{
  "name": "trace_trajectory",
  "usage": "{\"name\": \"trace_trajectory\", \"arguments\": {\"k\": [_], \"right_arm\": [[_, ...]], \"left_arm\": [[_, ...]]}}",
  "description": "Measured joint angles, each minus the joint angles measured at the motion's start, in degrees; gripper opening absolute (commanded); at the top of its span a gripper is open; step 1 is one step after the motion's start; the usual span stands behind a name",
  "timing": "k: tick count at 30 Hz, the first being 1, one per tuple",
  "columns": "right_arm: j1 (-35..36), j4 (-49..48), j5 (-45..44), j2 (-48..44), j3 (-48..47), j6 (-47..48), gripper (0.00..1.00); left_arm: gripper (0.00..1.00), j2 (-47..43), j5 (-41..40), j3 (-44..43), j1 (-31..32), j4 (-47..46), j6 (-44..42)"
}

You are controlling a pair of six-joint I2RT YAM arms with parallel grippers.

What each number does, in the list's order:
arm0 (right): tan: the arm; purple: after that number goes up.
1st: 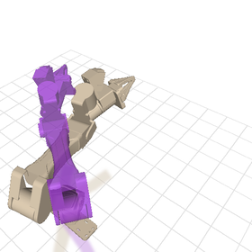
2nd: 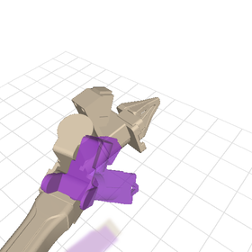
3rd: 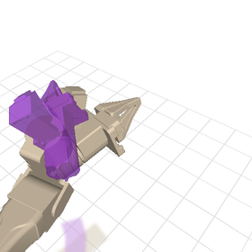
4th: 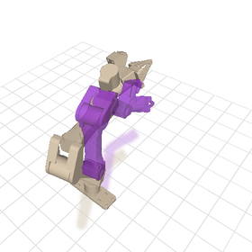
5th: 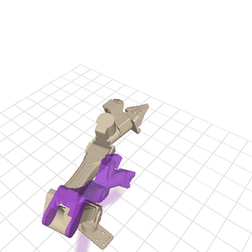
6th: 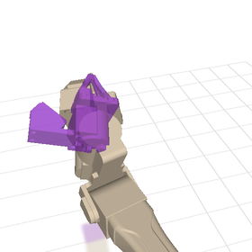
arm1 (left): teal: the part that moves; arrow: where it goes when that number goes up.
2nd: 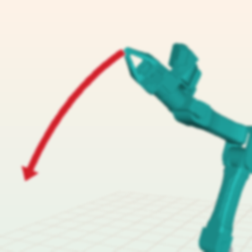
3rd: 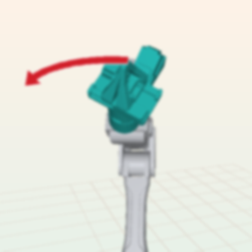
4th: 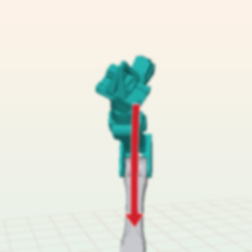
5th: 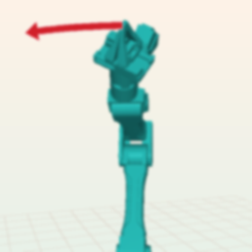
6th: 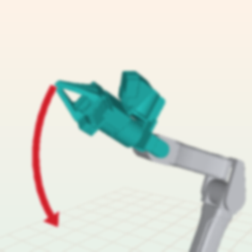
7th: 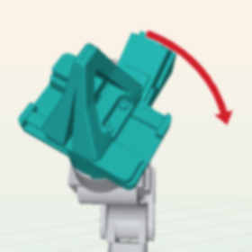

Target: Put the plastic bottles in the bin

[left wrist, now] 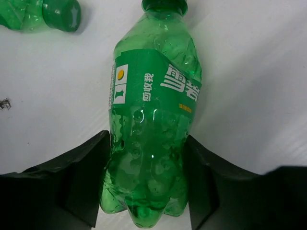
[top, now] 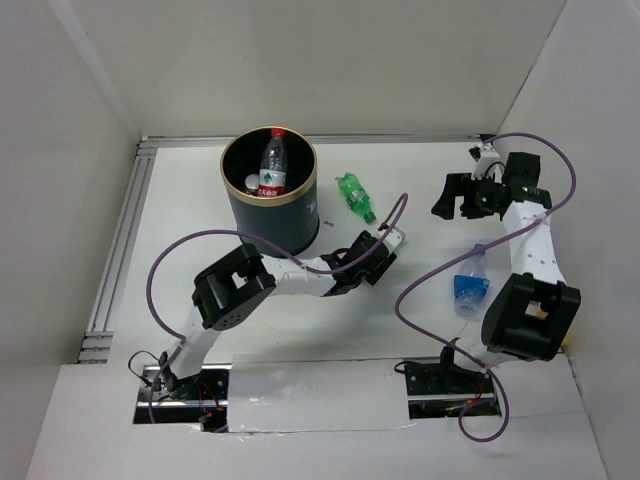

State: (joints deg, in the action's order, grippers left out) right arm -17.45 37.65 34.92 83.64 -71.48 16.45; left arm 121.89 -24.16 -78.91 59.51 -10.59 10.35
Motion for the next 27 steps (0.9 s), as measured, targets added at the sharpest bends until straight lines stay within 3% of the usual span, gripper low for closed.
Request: {"name": "trace_trajectory", "arguments": {"k": [2,6,12,16,18,20,21,23,24,27], "right_arm": [[-0.8,0.2,0.9,-1.7,0.7,0.6,0.99],[-1.2,-0.5,3.1,-2.2,0.7,1.4,1.00],[2.3,-1.9,5.5,5.3,-1.1,1.6,1.00],[9.4,-3.5,5.2,14.2,-6.8,1.4,0.82],[13.6,-4.1,4.2,18.4,-10.8,0.6,0.82],[17.6,-4.3,2.5,22.9,-16.7,-0.7,0.93],[19.1,-4.6,1.8,25.4,-19.7,-1.4,1.00],[22.4,-5.5,-0.6,30.9,-27.2,-1.9,1.00],[24.0,-6.1,-1.9,33.7,-30.3,-1.8,1.00],[27.3,-7.2,-5.6,39.5,-35.4,-1.6,1.00]], "left_arm": [[0.05,-0.2,0.3,-0.1,-0.4,0.6,-0.4],[0.05,-2.9,0.9,-0.1,-0.9,4.7,-1.7],[0.10,-20.4,-0.3,-3.0,-3.1,8.7,-4.2],[0.14,-33.0,-3.4,-6.5,-11.1,6.7,-4.2],[0.19,-37.2,-5.7,-6.8,-16.4,5.8,-4.1],[0.21,-39.5,-7.4,-6.5,-21.3,6.3,-3.8],[0.29,-40.0,-7.8,-5.7,-23.1,6.7,-3.7],[0.43,-40.2,-8.1,-3.1,-26.4,7.9,-3.5],[0.57,-39.9,-7.9,-1.7,-27.6,9.0,-3.1],[0.80,-36.5,-6.2,0.5,-31.0,14.2,-2.4]]}}
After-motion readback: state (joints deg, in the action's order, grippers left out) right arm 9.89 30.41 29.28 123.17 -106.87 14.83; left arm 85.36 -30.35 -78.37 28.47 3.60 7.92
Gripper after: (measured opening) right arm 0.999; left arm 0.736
